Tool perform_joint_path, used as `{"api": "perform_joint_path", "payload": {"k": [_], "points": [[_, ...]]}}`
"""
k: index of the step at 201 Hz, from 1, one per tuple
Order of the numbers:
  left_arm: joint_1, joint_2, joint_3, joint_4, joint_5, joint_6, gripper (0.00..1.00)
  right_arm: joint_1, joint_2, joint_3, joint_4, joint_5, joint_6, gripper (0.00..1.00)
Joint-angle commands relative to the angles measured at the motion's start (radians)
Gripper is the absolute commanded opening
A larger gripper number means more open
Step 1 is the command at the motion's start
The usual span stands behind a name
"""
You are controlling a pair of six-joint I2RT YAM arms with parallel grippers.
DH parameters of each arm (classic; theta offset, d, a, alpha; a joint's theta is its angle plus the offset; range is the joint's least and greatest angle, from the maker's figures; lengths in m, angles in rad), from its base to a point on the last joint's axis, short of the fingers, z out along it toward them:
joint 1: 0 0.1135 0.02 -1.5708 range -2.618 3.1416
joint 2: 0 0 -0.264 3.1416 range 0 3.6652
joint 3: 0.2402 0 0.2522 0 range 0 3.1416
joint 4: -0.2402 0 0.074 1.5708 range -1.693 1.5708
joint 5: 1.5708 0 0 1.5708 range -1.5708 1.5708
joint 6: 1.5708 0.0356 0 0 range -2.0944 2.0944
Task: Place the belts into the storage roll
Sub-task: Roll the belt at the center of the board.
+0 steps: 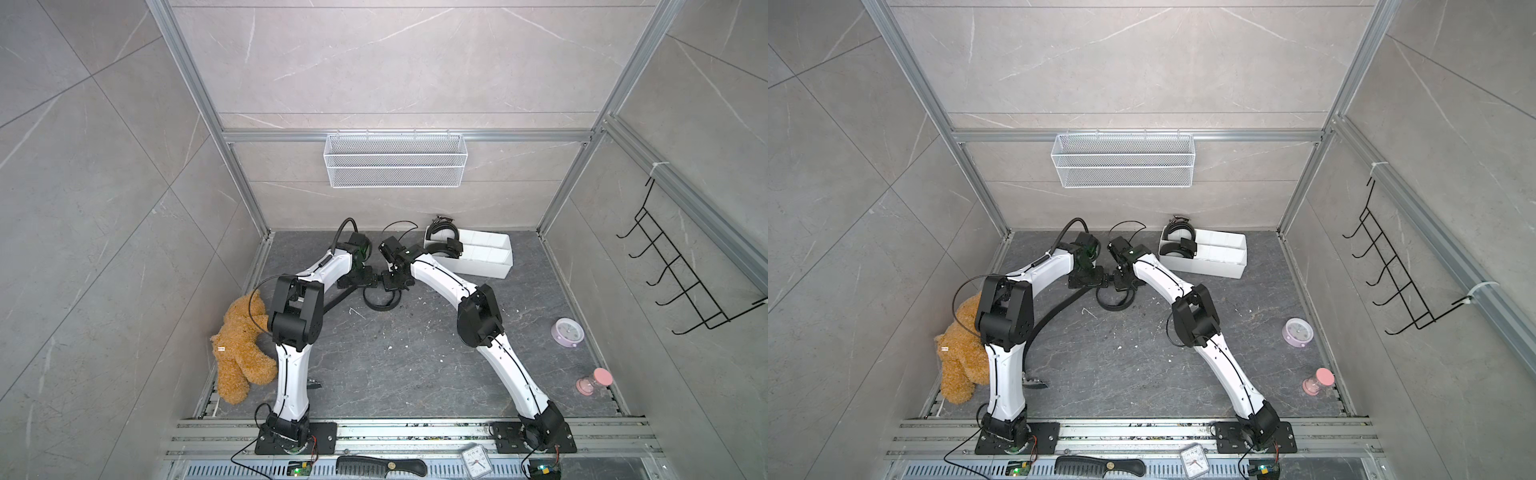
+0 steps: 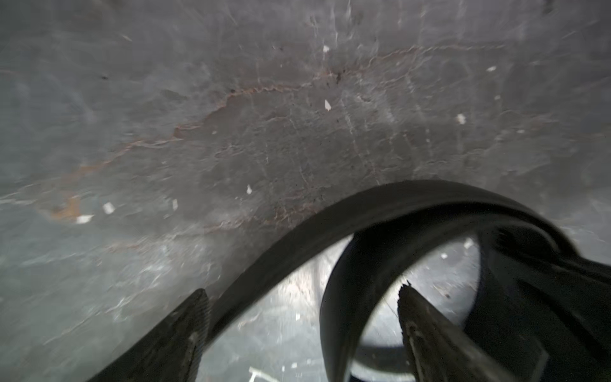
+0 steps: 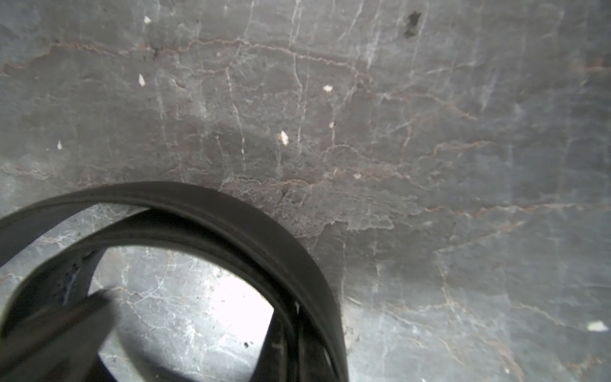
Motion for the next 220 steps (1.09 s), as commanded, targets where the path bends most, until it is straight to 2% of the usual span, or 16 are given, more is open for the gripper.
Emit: {"api": "perform_joint_path", "payload": {"k": [1, 11, 31, 50, 65, 71, 96, 126, 169, 182, 187, 197, 220], "points": [[0.011, 0.024, 0.042, 0.008, 0.044, 0.038, 0.86, 0.017, 0.022, -0.036, -0.103, -0.053, -0.005, 0.0], [0.012, 0.034, 0.049, 0.013, 0.054, 0.048, 0.8, 0.016, 0.021, -0.036, -0.108, -0.052, -0.008, 0.0], [0.013, 0.081, 0.099, -0.039, 0.107, 0.066, 0.56, 0.017, 0.015, -0.035, -0.11, -0.05, -0.012, 0.0], [0.013, 0.103, 0.098, -0.055, 0.152, 0.041, 0.28, 0.017, 0.013, -0.018, -0.122, -0.039, -0.016, 0.0], [0.012, 0.095, 0.07, -0.033, 0.17, -0.009, 0.06, 0.016, 0.0, -0.008, -0.13, -0.031, -0.024, 0.24], [0.012, 0.09, 0.053, -0.019, 0.179, -0.033, 0.0, 0.015, -0.011, -0.008, -0.128, -0.029, -0.027, 0.31], [0.006, 0.07, 0.011, 0.026, 0.179, -0.14, 0.0, 0.011, -0.104, -0.038, -0.109, -0.003, -0.036, 0.48], [-0.005, 0.025, -0.064, 0.11, 0.138, -0.236, 0.0, -0.002, -0.236, -0.116, -0.106, 0.012, -0.031, 0.52], [-0.008, 0.032, -0.012, 0.116, 0.069, -0.325, 0.0, 0.017, -0.532, -0.489, 0.078, -0.031, 0.062, 0.6], [-0.008, 0.045, 0.006, 0.13, 0.091, -0.345, 0.0, 0.057, -0.605, -0.64, 0.184, -0.061, 0.121, 0.63], [-0.007, 0.05, 0.011, 0.135, 0.101, -0.353, 0.0, 0.078, -0.626, -0.694, 0.229, -0.067, 0.146, 0.69], [-0.007, 0.058, 0.02, 0.143, 0.121, -0.372, 0.0, 0.125, -0.66, -0.784, 0.31, -0.05, 0.197, 0.76], [0.0, 0.065, 0.033, 0.14, 0.143, -0.37, 0.0, 0.23, -0.688, -0.919, 0.477, 0.006, 0.301, 0.83]]}}
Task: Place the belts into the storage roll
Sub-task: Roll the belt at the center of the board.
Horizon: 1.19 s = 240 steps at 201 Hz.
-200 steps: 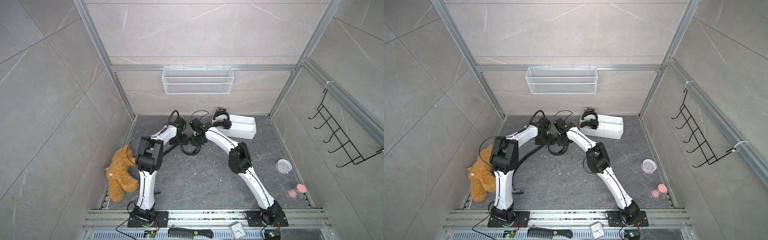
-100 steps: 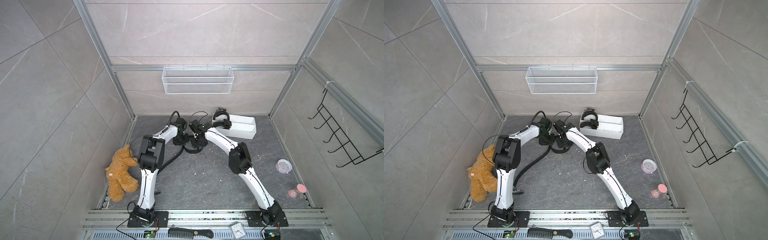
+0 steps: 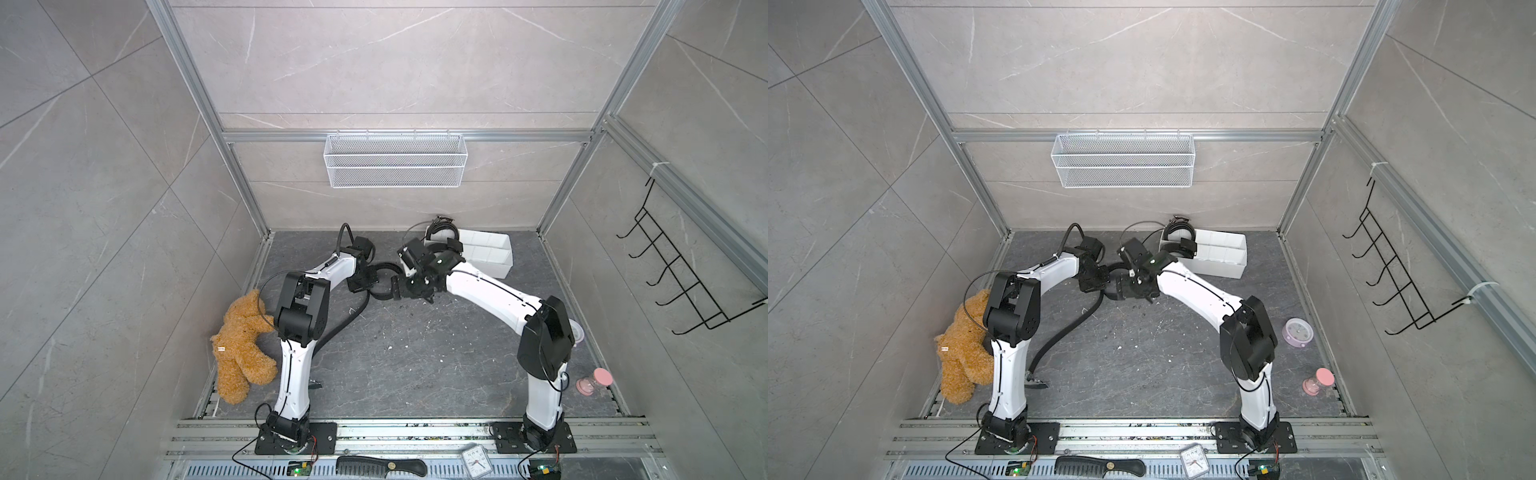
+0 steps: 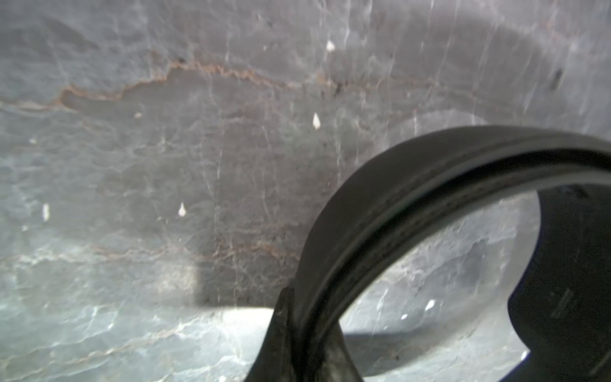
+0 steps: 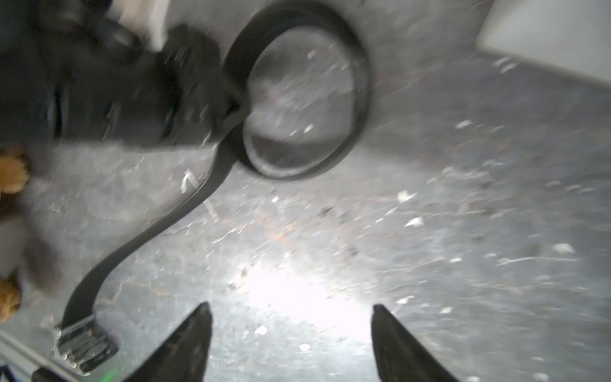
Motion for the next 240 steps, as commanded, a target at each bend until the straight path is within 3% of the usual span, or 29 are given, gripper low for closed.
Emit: {"api": "perform_joint_path", "payload": {"k": [1, 36, 66, 115, 163, 191, 211, 240], "points": [[0.006, 0.013, 0.036, 0.03, 0.038, -0.046, 0.0, 0.111, 0.001, -0.13, 0.224, 0.029, 0.148, 0.84], [0.062, -0.002, -0.034, 0.145, 0.188, -0.168, 0.0, 0.198, 0.058, -0.183, 0.414, 0.053, 0.275, 0.84], [0.055, 0.012, -0.029, 0.168, 0.221, -0.215, 0.0, 0.222, 0.128, -0.12, 0.441, 0.065, 0.299, 0.85], [0.059, -0.027, -0.074, 0.165, 0.179, -0.211, 0.0, 0.26, 0.27, -0.002, 0.437, 0.102, 0.401, 0.85], [0.059, -0.05, -0.109, 0.145, 0.153, -0.201, 0.0, 0.28, 0.449, 0.284, 0.163, 0.166, 0.466, 0.85], [0.059, -0.067, -0.118, 0.112, 0.121, -0.168, 0.0, 0.276, 0.509, 0.361, -0.021, 0.151, 0.496, 0.78], [0.059, -0.08, -0.109, 0.058, 0.081, -0.121, 0.0, 0.271, 0.514, 0.34, -0.121, 0.114, 0.466, 0.71], [0.059, -0.09, -0.116, 0.001, 0.049, -0.038, 0.0, 0.257, 0.36, 0.065, -0.116, 0.15, 0.412, 0.67]]}}
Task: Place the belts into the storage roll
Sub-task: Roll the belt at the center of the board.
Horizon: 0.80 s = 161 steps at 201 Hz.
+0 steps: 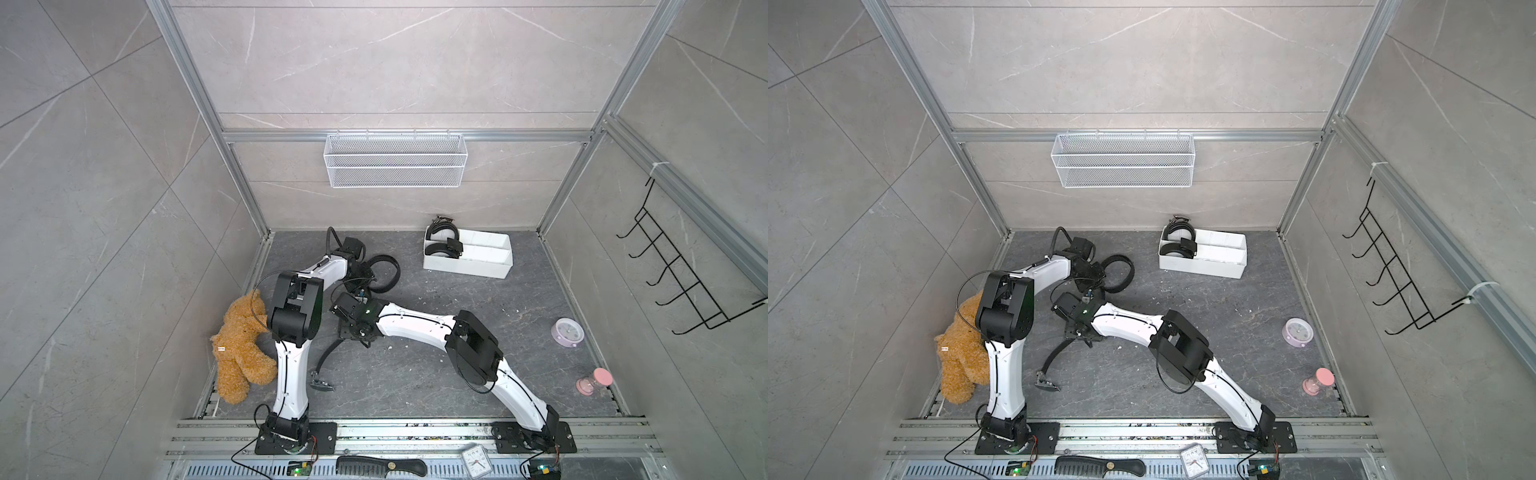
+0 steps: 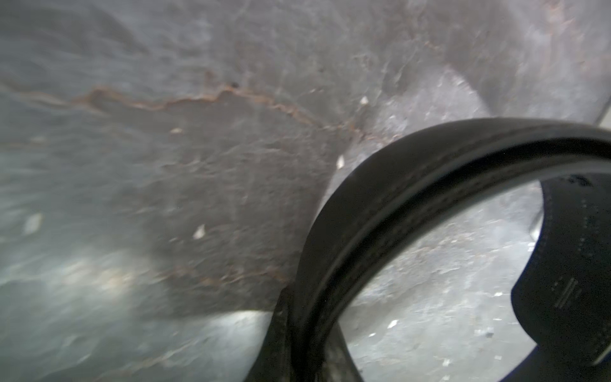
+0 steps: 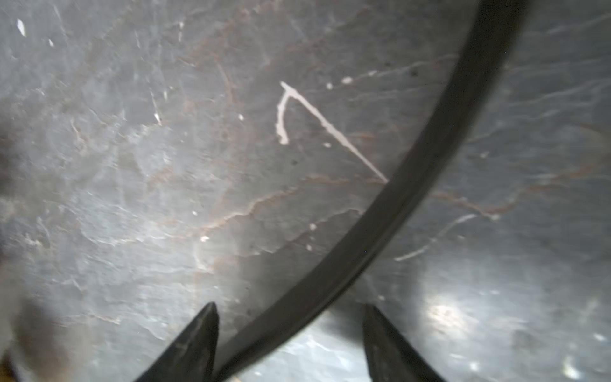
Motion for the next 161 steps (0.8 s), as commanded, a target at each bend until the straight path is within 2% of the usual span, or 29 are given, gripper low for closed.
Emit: {"api": "perform_joint_path", "payload": {"k": [1, 30, 65, 113, 145, 161], "points": [[0.0, -0.046, -0.013, -0.121, -0.057, 0.095, 0.0, -0.02, -0.074, -0.213, -0.19, 0.02, -0.036, 0.67], [-0.007, -0.062, -0.07, -0.147, -0.053, 0.148, 0.0, -0.084, -0.245, -0.473, -0.176, 0.044, -0.112, 0.66], [-0.021, -0.121, -0.144, -0.181, -0.09, 0.192, 0.0, -0.184, -0.346, -0.6, -0.216, 0.077, -0.259, 0.64], [-0.048, -0.166, -0.18, -0.225, -0.073, 0.238, 0.0, -0.252, -0.339, -0.543, -0.264, 0.141, -0.414, 0.67], [-0.116, -0.186, -0.222, -0.294, -0.144, 0.277, 0.0, -0.294, -0.317, -0.507, -0.274, 0.213, -0.503, 0.66], [-0.124, -0.211, -0.267, -0.312, -0.17, 0.275, 0.07, -0.319, -0.309, -0.491, -0.265, 0.22, -0.546, 0.66]]}}
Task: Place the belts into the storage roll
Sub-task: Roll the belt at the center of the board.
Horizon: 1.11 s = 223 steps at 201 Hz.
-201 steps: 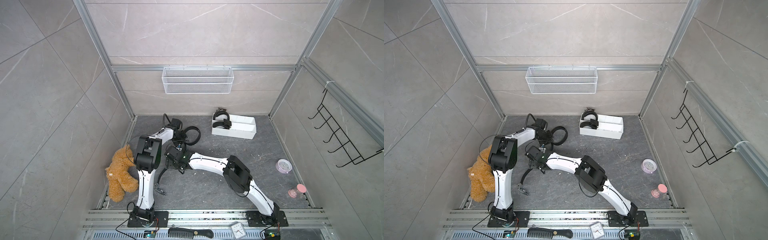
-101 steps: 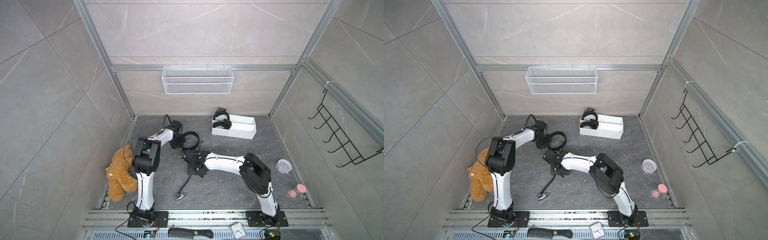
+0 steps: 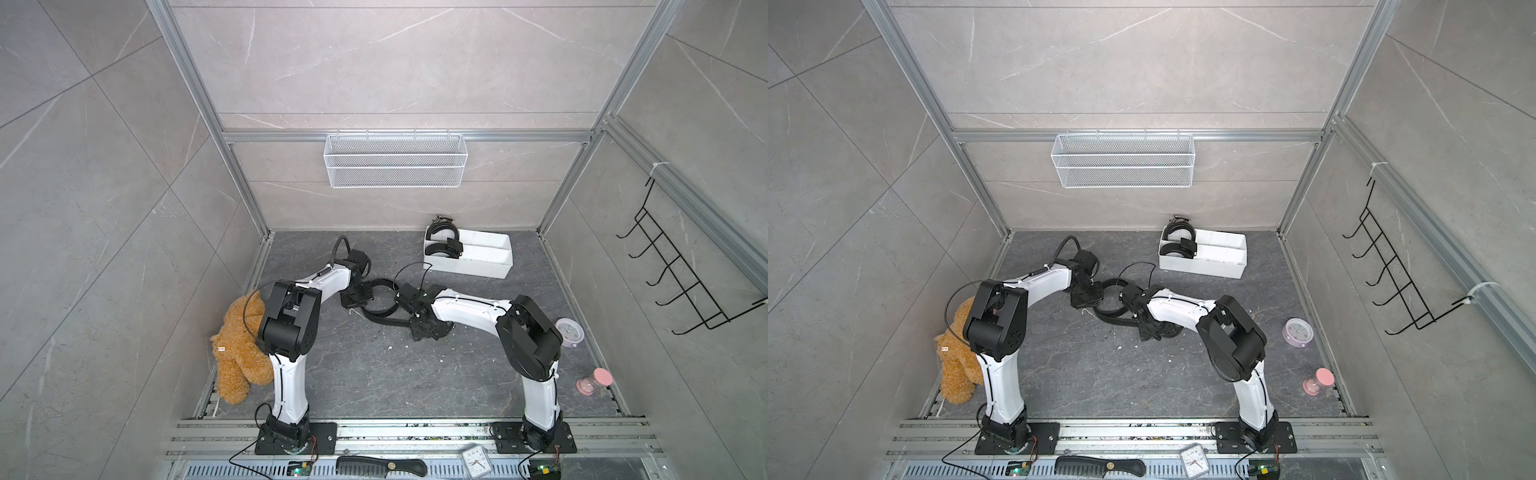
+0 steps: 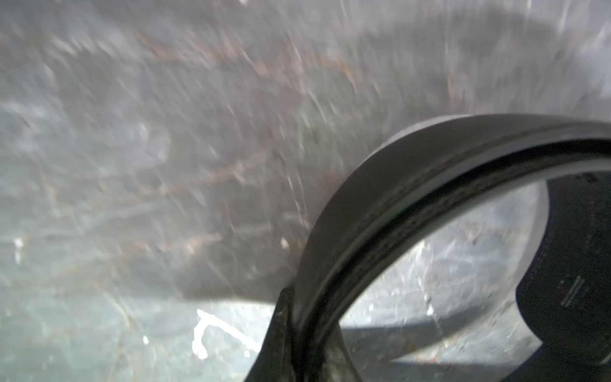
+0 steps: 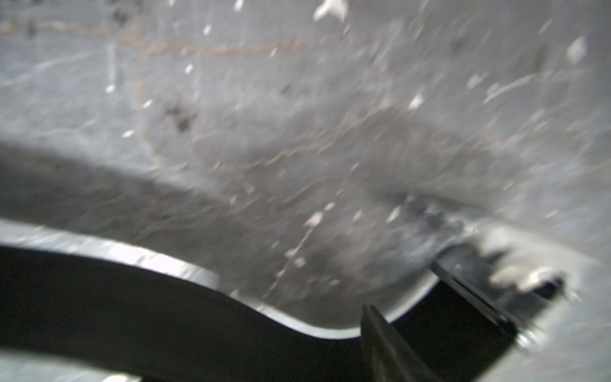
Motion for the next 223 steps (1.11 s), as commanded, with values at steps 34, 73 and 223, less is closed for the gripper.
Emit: {"api": "perform_joint_path", "payload": {"k": [34, 73, 223], "points": [[-0.046, -0.103, -0.141, -0.19, -0.076, 0.024, 0.12, -0.05, 0.062, 0.11, -0.115, 0.087, -0.153, 0.73], [-0.104, -0.117, -0.161, -0.227, -0.117, -0.039, 0.12, -0.05, -0.053, 0.182, -0.238, 0.001, -0.109, 0.8], [-0.229, -0.155, -0.22, -0.222, -0.145, -0.169, 0.19, -0.106, -0.152, -0.197, 0.227, -0.273, 0.565, 0.54]]}}
